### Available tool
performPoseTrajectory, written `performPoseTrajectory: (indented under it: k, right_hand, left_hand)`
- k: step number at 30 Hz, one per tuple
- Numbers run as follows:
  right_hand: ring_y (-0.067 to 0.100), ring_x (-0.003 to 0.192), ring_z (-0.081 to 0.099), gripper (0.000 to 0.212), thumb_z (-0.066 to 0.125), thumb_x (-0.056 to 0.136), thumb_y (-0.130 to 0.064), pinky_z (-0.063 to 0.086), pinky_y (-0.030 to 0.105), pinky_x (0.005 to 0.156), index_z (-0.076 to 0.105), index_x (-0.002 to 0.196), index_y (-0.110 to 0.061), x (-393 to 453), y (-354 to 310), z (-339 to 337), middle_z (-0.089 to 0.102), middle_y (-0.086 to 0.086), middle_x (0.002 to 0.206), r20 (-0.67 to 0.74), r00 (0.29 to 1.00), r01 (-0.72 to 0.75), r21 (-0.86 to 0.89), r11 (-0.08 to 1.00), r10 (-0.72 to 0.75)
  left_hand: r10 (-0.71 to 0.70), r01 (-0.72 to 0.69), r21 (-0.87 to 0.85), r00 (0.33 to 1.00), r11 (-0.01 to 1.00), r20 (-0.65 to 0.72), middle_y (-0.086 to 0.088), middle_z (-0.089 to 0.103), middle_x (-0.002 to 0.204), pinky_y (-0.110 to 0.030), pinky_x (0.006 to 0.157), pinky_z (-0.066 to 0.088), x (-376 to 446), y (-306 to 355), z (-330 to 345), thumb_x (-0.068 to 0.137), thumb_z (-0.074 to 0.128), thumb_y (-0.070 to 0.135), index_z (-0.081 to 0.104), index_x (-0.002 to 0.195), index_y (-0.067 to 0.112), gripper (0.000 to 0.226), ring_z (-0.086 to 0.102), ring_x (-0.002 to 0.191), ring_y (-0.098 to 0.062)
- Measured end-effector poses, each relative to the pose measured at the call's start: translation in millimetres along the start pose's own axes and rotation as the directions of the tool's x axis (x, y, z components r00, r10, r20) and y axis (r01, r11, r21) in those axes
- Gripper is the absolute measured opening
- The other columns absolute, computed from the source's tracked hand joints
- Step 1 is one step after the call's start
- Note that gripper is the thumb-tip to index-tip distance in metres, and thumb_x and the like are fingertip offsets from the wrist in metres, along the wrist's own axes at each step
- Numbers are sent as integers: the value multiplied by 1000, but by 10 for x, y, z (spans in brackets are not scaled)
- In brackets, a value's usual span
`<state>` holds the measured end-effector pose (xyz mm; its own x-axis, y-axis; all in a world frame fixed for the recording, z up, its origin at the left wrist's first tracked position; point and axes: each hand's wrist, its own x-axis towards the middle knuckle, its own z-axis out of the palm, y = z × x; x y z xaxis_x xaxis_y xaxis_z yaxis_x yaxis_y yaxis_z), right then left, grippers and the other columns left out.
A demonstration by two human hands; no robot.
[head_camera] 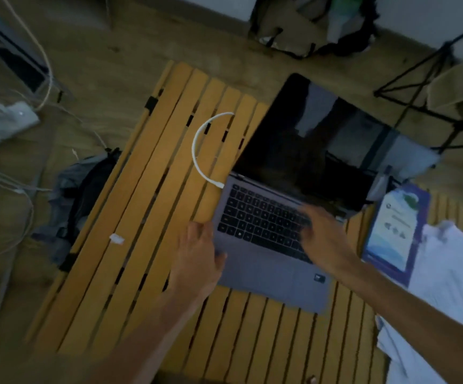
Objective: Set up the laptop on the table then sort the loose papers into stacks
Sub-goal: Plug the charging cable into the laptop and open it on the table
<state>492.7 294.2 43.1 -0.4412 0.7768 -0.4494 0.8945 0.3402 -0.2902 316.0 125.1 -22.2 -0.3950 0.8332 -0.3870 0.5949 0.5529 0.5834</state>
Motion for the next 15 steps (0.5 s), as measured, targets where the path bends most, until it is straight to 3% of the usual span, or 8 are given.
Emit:
performPoseTrajectory:
  k: [2, 5, 8, 12, 15]
  right_hand:
    - [27, 120, 55, 43, 56, 97, -26, 51, 37, 93, 49, 139, -19, -325, 523, 188, 54, 8, 134, -40, 984, -173, 10, 985, 173]
    - [27, 134, 41, 101, 59, 75, -75, 46, 46, 105, 25, 153, -21, -814, 1000, 645, 37, 4, 150, 20, 966, -257, -26, 966, 257]
    - [27, 148, 19, 133, 65, 60, -83, 35, 51, 115, 2, 157, -19, -1104, 1180, 1027, 12, 6, 162, 58, 972, -226, -22, 974, 227]
    - [19, 154, -3, 128, 62, 68, -80, 15, 48, 123, -9, 158, -23, -1198, 1313, 1232, -4, 0, 167, -90, 980, -172, 53, 984, 177]
    - [12, 152, -10, 120, 50, 73, -82, 10, 44, 124, -11, 158, -24, -1295, 1363, 1378, -7, -5, 167, -179, 974, -119, 118, 986, 139]
  left_hand:
    - [47, -52, 221, 998, 974, 30, -4, 38, 133, -37, 105, 36, -151, -52, 20, 75, 67, 63, 29, 146, 13, 95, 40, 122, -23]
    - [122, -118, 309, 993, 944, 5, -7, 43, 126, -40, 99, 41, -269, -162, 101, 57, 77, 67, 30, 144, 10, 114, 46, 114, -25]
    - [152, -150, 231, 988, 961, 9, -4, 40, 126, -40, 103, 37, -261, -271, 153, 58, 81, 60, 24, 146, 15, 115, 42, 117, -22]
    - [181, -176, 174, 983, 969, -14, -1, 34, 130, -41, 106, 32, -249, -357, 171, 57, 80, 65, 23, 147, 20, 115, 34, 120, -19]
    - [179, -167, 187, 983, 968, -51, 0, 32, 134, -43, 108, 33, -288, -400, 226, 54, 76, 73, 24, 146, 21, 118, 33, 123, -19]
